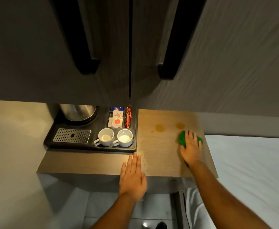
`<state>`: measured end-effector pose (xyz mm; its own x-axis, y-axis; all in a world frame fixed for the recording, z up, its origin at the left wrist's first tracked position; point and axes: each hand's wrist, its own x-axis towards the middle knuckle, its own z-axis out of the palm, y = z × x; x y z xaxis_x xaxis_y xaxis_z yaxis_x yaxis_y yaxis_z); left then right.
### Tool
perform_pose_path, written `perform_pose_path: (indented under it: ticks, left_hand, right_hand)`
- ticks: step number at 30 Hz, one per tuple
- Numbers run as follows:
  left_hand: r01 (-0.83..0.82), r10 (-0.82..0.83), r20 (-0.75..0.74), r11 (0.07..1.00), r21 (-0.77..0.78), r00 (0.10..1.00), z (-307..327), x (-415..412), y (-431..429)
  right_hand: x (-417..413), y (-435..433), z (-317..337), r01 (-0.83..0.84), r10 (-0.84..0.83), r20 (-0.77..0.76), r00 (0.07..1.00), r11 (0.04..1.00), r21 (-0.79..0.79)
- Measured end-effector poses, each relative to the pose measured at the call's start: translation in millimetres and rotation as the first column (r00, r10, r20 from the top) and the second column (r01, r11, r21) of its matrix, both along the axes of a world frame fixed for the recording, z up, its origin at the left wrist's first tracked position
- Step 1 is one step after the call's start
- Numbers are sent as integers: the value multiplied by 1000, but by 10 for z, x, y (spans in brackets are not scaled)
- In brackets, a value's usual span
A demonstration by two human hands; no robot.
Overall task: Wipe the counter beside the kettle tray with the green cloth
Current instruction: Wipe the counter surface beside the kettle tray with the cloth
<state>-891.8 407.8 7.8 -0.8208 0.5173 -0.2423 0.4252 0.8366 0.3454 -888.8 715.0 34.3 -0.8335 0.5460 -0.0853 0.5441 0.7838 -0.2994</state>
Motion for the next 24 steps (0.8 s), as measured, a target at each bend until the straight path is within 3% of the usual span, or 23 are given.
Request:
perform_pose_path:
  ticks: [3,6,8,11,15,18,21,24]
  left_hand:
    - [15,-15,34,1000,-10,999,31,-43,-25]
    - [16,-15,32,1000,-14,999,46,-74,-35]
    - [-1,1,23,1000,-17,1000,23,-36,-10]
    - [-28,28,2,1000,-12,1000,17,-9,18]
    - [-16,17,16,1000,-25,1000,40,-4,24]
    - [-26,27,13,999,-39,1000,29,4,34]
    - [-52,53,21,998,-40,998,-6,30,68]
    - [-61,61,23,998,-36,998,-36,22,82]
  right_hand:
    - [-687,120,61,-12,17,72,997,998,-63]
    - [-973,-389,135,-319,323,42,946,945,-68]
    - [-692,-826,116,-504,508,13,861,858,-92]
    - [56,-1116,31,-624,623,-38,781,778,-68]
    - [450,-599,-26,-569,568,-33,823,821,-56]
    - [-49,-59,-2,-348,348,-5,937,937,-37]
    - [-854,162,4,-201,205,52,977,976,-84]
    - [-1349,-244,-7,-335,341,55,938,937,-102]
